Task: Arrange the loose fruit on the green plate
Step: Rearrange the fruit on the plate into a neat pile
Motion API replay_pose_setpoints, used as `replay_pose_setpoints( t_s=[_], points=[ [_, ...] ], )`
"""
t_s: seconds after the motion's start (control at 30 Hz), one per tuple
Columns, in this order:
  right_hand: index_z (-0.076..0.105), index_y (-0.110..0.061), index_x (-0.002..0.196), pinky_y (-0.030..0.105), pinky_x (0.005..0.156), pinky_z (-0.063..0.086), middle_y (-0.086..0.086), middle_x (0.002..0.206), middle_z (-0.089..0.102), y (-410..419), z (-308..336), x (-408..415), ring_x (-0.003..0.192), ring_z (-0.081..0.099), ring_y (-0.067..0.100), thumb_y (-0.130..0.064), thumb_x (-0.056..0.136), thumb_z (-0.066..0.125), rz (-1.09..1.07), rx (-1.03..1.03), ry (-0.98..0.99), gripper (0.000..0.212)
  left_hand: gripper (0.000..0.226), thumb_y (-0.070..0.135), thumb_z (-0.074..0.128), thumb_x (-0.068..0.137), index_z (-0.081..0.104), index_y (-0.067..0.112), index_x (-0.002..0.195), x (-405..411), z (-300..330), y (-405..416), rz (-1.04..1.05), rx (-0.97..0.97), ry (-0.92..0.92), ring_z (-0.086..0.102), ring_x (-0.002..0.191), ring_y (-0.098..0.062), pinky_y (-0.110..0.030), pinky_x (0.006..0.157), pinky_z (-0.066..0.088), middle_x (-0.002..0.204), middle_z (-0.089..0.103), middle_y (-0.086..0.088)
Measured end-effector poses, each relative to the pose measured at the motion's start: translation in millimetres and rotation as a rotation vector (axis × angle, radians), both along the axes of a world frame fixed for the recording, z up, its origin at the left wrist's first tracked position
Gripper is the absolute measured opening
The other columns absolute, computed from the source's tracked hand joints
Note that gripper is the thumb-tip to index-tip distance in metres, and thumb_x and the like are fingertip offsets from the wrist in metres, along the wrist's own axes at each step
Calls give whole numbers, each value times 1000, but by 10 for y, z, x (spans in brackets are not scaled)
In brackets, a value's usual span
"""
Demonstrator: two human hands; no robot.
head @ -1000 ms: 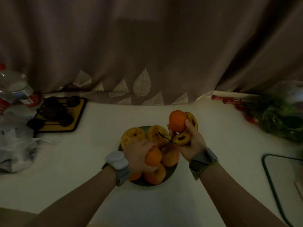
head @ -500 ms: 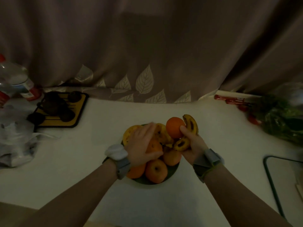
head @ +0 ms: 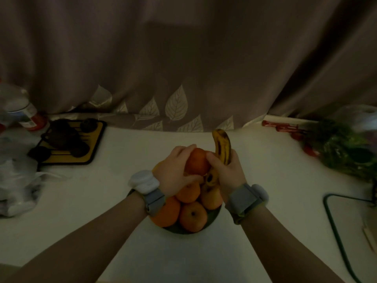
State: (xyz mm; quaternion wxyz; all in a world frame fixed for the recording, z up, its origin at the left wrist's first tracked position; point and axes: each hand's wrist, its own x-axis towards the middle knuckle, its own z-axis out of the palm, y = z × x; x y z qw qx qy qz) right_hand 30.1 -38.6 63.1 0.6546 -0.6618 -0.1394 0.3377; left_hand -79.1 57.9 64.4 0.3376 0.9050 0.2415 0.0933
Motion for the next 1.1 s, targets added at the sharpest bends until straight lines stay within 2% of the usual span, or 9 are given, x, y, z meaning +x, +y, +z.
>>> replay_pose_setpoints(
  t_s=[0.17, 0.27, 0.37, 0.47, 0.53, 0.67, 0.83, 1.03, 1.1],
  points=[
    [51, -27, 87, 60, 91, 49, 26, 106, 62, 19, 42, -27, 102, 60, 41, -26, 77, 70, 118, 8, -69, 21, 79, 36, 74, 74, 29, 23, 139, -152, -74, 85, 77, -115, -61, 46, 116, -23, -28, 93, 39, 136, 41, -7],
    [53, -22, 98, 37, 80, 57, 13, 102, 67, -5, 51, 72, 94, 66, 26, -13, 80, 66, 154, 69, -122, 23, 81, 43, 73, 72, 30, 23, 138, -249, -101, 224, 106, -89, -23, 49, 114, -25, -29, 92, 40, 136, 44, -8],
    [54, -18, 103, 14, 62, 52, 2, 92, 63, -56, 36, 172, 82, 60, 9, -1, 80, 64, 176, 50, -294, 30, 91, 66, 60, 62, 29, 27, 138, -364, -166, 294, 60, -37, 146, 49, 115, -26, -38, 97, 43, 133, 48, -6],
    [56, -27, 92, 34, 78, 48, 6, 94, 58, -102, -59, 188, 89, 57, 21, 5, 75, 64, 219, -20, -495, 37, 91, 77, 45, 54, 34, 30, 132, -405, -283, 287, 78, 39, 167, 54, 107, -28, -42, 90, 46, 119, 59, -5],
    [60, -18, 98, 39, 91, 43, 9, 116, 51, -118, -159, 169, 110, 49, 27, 9, 74, 60, 242, -139, -687, 36, 92, 77, 42, 56, 32, 29, 135, -384, -295, 262, 96, 15, 161, 48, 113, -29, -43, 96, 42, 126, 54, -6],
    [56, -29, 99, 46, 100, 30, 10, 141, 31, -214, -442, 150, 125, 27, 29, -30, 74, 53, 288, -183, -1143, 25, 93, 74, 47, 60, 26, 29, 139, -332, -265, 234, 108, -106, 154, 50, 116, -28, -45, 100, 41, 136, 47, -7],
    [53, -38, 91, 53, 99, 26, 6, 141, 24, -266, -709, 71, 130, 16, 34, -50, 66, 56, 385, -222, -1303, 28, 74, 40, 68, 79, 26, 25, 139, -326, -251, 267, 99, -200, 144, 51, 116, -27, -41, 98, 44, 136, 47, -8],
    [41, -41, 105, 51, 114, 14, -9, 145, -1, -366, -833, 91, 138, -8, 20, -11, 74, 64, 617, -291, -855, 49, 71, 39, 69, 78, 31, 23, 136, -321, -224, 241, 105, -175, 121, 55, 111, -27, -36, 93, 47, 131, 52, -9],
    [40, -43, 108, 44, 116, 12, -10, 146, 2, -375, -737, 36, 141, -4, 17, -21, 69, 52, 590, -247, -687, 46, 69, 40, 68, 79, 32, 23, 135, -309, -218, 239, 109, -167, 130, 55, 110, -27, -35, 92, 48, 130, 53, -10]
  ],
)
